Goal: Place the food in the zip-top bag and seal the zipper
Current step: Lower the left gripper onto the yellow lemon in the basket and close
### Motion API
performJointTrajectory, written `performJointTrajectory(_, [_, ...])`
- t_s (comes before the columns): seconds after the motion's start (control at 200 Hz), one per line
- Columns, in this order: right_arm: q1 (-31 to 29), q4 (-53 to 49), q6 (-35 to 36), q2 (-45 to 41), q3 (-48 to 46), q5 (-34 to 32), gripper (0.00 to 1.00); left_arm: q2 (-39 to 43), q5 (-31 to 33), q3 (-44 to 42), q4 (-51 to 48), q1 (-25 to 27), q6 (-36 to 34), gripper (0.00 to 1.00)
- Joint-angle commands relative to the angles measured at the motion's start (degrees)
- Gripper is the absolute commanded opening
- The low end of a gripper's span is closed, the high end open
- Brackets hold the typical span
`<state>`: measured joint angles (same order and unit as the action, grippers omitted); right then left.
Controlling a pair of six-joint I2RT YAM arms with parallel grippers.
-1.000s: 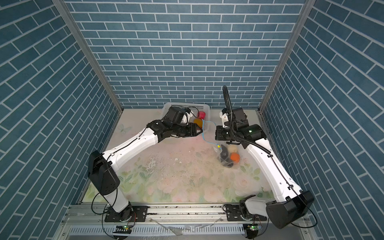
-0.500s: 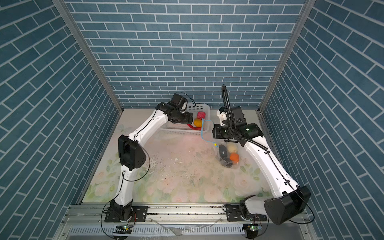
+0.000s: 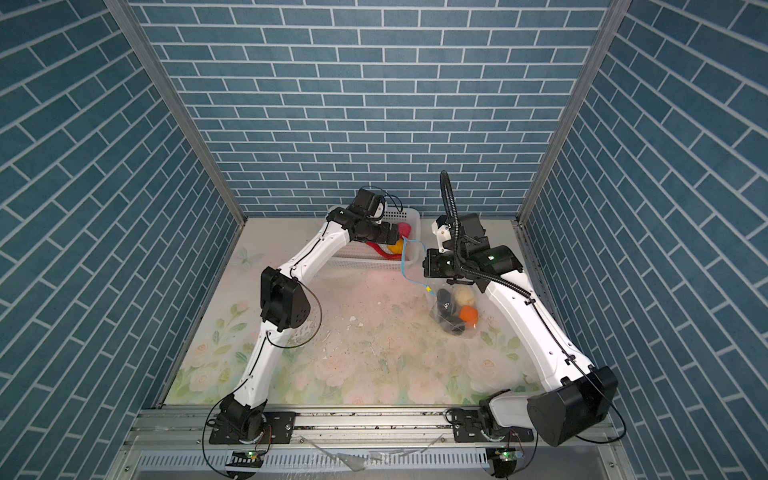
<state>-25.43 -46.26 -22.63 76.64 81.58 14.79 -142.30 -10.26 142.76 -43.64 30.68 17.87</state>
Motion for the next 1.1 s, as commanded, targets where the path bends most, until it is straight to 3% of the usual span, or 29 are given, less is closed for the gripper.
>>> performJointTrajectory(0.0, [0.12, -1.56, 1.16, 0.6, 0.21, -1.05, 0.0, -4.1, -4.28, 0.75, 6.81, -0.61, 3.04, 0.97])
performJointTrajectory(0.69, [0.95, -2.69, 1.05, 1.58, 2.09, -1.24, 0.0, -14.39, -12.98, 2.61, 16.32, -2.01, 13.13, 0.95])
performJointTrajectory(0.845, [1.01, -3.11, 1.09, 1.58, 2.68, -1.16, 0.0, -15.41, -13.48, 2.7, 17.62, -2.02, 14.56, 0.85])
performJointTrajectory(1.095, [1.0, -2.78, 0.95, 1.71, 2.29, -0.82, 0.0, -13.51, -13.56, 0.49, 18.41, -2.68, 14.51, 0.54])
